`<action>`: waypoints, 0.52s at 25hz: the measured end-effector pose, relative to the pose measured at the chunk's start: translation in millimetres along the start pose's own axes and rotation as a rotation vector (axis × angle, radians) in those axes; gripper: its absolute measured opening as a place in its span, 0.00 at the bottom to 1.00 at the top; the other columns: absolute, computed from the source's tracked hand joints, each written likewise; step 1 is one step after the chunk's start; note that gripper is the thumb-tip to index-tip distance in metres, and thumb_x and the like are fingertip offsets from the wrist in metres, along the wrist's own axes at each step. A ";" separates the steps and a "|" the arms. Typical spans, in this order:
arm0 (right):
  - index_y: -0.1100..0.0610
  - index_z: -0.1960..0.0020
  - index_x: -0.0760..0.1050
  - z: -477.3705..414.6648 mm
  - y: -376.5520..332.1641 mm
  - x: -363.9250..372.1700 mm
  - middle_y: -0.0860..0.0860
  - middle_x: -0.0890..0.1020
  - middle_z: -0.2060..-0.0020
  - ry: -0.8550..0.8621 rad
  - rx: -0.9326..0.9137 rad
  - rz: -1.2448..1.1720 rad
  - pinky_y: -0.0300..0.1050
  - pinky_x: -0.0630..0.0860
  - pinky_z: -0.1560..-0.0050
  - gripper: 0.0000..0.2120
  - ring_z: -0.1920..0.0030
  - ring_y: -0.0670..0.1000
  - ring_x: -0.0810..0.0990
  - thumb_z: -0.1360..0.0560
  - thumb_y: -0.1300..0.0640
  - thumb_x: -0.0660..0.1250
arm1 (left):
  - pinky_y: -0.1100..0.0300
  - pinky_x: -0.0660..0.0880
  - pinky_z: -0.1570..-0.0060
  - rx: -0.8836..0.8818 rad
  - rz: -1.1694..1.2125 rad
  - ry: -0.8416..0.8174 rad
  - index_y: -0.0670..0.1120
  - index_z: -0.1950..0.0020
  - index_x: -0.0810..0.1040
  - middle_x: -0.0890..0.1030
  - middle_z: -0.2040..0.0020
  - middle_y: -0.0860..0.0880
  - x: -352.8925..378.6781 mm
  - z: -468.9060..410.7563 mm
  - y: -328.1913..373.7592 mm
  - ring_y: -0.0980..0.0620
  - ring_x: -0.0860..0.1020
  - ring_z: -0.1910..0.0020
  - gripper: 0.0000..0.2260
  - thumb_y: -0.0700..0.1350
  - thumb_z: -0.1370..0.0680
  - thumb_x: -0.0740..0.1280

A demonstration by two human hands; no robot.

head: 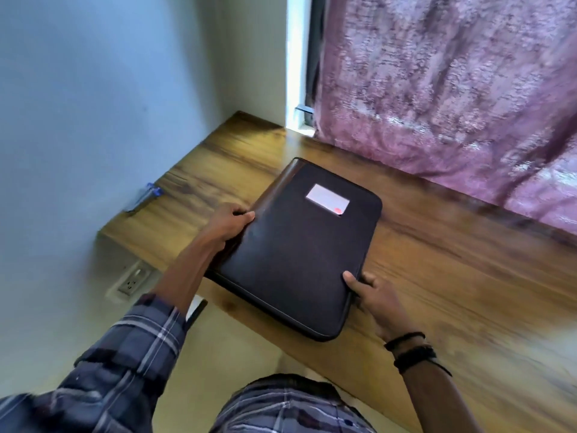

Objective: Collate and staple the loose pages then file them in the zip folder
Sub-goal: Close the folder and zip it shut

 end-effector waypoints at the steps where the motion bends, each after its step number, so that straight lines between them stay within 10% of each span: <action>1: 0.58 0.36 0.78 -8.6 -4.2 26.3 0.49 0.84 0.43 -0.039 -0.004 -0.004 0.50 0.79 0.40 0.16 0.42 0.50 0.82 0.23 0.54 0.70 | 0.61 0.73 0.63 -0.007 -0.015 0.037 0.42 0.51 0.83 0.83 0.58 0.45 -24.0 -7.0 -8.5 0.49 0.80 0.61 0.09 0.46 0.21 0.67; 6: 0.62 0.36 0.77 -56.6 -18.1 139.9 0.53 0.83 0.42 -0.102 -0.019 0.013 0.47 0.78 0.38 0.20 0.42 0.50 0.82 0.26 0.58 0.73 | 0.60 0.63 0.68 -0.028 -0.203 0.240 0.43 0.62 0.78 0.75 0.62 0.44 -122.2 -39.6 -49.7 0.49 0.72 0.64 0.10 0.41 0.20 0.65; 10: 0.61 0.39 0.78 -81.3 -18.8 187.3 0.50 0.83 0.45 -0.028 -0.042 0.228 0.45 0.78 0.42 0.34 0.45 0.49 0.82 0.37 0.41 0.78 | 0.57 0.68 0.56 -0.069 -0.286 0.385 0.42 0.54 0.82 0.81 0.54 0.39 -153.1 -57.5 -80.3 0.41 0.80 0.51 0.08 0.43 0.21 0.65; 13: 0.58 0.47 0.77 -86.5 -24.6 188.9 0.49 0.80 0.59 0.090 -0.101 0.411 0.35 0.73 0.59 0.20 0.58 0.48 0.79 0.32 0.49 0.78 | 0.53 0.70 0.53 -0.044 -0.423 0.492 0.40 0.53 0.81 0.82 0.51 0.37 -150.0 -57.6 -82.6 0.36 0.79 0.49 0.10 0.43 0.20 0.62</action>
Point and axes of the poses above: each hand's wrist, its own z-axis away from the middle knuckle, its own x-axis out of the palm, y = z × x, the point moved 6 cm from there along -z, towards the middle knuckle
